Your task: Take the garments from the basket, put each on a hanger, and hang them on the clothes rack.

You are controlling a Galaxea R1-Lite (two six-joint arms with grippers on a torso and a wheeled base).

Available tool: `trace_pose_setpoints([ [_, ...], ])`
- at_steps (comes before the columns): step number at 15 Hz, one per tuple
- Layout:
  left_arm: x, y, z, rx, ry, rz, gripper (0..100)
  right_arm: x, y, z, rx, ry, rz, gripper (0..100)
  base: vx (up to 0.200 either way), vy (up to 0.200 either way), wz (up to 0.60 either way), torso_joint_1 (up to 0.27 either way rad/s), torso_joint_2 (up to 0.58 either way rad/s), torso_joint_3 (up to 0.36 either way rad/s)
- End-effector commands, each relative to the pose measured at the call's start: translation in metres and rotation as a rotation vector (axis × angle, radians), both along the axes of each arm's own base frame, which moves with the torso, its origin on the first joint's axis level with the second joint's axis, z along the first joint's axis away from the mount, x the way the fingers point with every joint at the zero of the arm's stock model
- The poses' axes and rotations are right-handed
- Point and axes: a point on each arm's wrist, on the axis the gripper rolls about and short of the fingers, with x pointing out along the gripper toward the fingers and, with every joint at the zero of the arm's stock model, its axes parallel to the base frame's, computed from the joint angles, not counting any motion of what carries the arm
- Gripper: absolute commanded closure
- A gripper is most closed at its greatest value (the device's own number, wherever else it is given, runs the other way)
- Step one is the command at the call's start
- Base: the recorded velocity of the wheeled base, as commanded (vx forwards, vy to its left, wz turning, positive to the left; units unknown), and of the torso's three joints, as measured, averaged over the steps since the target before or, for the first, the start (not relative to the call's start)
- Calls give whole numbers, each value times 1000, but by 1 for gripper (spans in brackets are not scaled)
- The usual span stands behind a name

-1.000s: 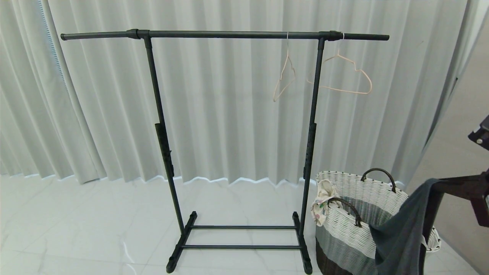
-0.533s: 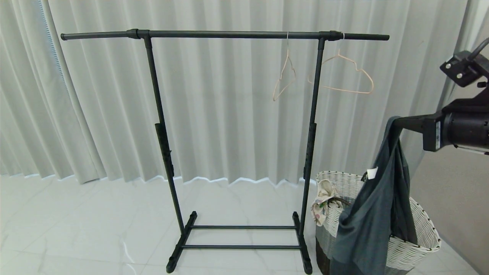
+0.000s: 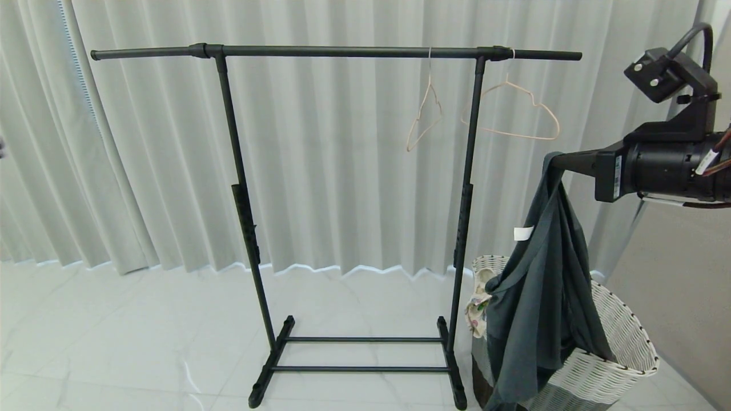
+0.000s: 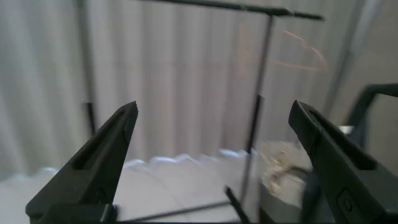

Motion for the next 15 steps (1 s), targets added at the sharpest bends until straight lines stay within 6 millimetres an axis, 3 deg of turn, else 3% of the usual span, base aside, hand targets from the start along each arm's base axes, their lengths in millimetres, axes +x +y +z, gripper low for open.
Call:
trace_pose_setpoints([
  [1, 114, -84, -9, 89, 258, -277, 0, -4, 8, 0, -1, -1, 38, 100, 0, 0, 0, 0, 0, 0],
  [4, 163, -152, -49, 151, 348, -400, 0, -12, 13, -1, -6, 1, 75, 100, 0, 0, 0, 0, 0, 0],
  [10, 168, -251, -117, 208, 531, -614, 0, -21, 24, -2, -6, 4, 130, 100, 0, 0, 0, 0, 0, 0],
  [13, 187, -280, -145, 178, 593, -608, 0, -23, 23, -4, -3, 8, 130, 100, 0, 0, 0, 0, 0, 0],
  [15, 196, -289, -162, 194, 625, -601, 0, -26, 21, -6, -5, 13, 130, 100, 0, 0, 0, 0, 0, 0],
])
